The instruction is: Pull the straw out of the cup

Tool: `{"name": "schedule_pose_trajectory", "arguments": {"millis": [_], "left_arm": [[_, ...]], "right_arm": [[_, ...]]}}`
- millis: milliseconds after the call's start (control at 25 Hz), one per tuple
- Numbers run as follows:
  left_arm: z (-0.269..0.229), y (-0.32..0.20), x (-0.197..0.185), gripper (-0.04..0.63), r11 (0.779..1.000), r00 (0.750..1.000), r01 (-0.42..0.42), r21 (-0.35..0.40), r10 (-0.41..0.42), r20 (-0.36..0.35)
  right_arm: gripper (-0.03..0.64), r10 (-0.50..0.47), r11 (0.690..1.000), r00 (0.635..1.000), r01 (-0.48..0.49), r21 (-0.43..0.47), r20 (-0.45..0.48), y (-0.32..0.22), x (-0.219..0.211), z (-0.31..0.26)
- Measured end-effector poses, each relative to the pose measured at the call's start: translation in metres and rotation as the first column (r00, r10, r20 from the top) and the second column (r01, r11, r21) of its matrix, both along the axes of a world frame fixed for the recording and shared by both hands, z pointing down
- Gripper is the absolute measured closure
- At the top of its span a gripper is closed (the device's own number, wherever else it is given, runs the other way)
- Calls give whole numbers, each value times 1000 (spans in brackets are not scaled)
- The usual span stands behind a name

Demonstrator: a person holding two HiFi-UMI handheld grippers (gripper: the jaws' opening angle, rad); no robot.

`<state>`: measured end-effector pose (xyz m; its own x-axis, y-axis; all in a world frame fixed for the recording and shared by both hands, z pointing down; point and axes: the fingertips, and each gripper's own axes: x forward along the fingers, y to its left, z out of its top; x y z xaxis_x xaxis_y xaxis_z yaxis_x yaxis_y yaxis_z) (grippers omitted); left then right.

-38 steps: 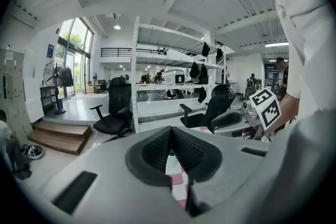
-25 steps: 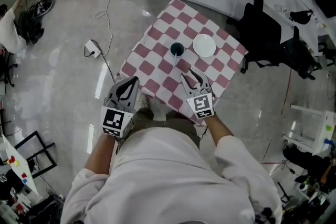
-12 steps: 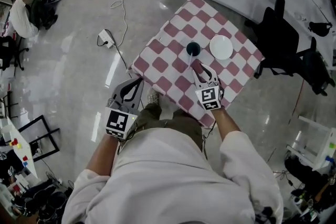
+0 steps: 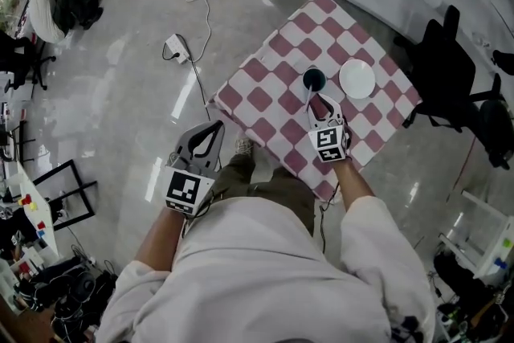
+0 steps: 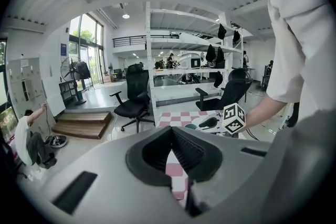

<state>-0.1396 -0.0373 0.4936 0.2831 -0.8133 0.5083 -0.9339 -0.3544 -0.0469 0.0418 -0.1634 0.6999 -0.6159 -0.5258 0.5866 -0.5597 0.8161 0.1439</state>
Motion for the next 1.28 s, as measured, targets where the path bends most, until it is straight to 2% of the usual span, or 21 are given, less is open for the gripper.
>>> {"name": "schedule_pose_trajectory", "arguments": {"millis": [520, 880, 1280], "left_arm": [[12, -8, -10, 591, 998, 999, 40, -38, -41, -9], [16, -10, -10, 591, 998, 999, 48, -48, -49, -12], [13, -7, -18, 591, 997, 998, 59, -45, -59, -12]], "right_arm": [[499, -39, 999, 999, 39, -18, -5, -20, -20, 14], [572, -41, 999, 999, 41, -1, -21, -23, -22, 15], [578, -29, 999, 999, 30, 13, -25, -25, -25, 11]]}}
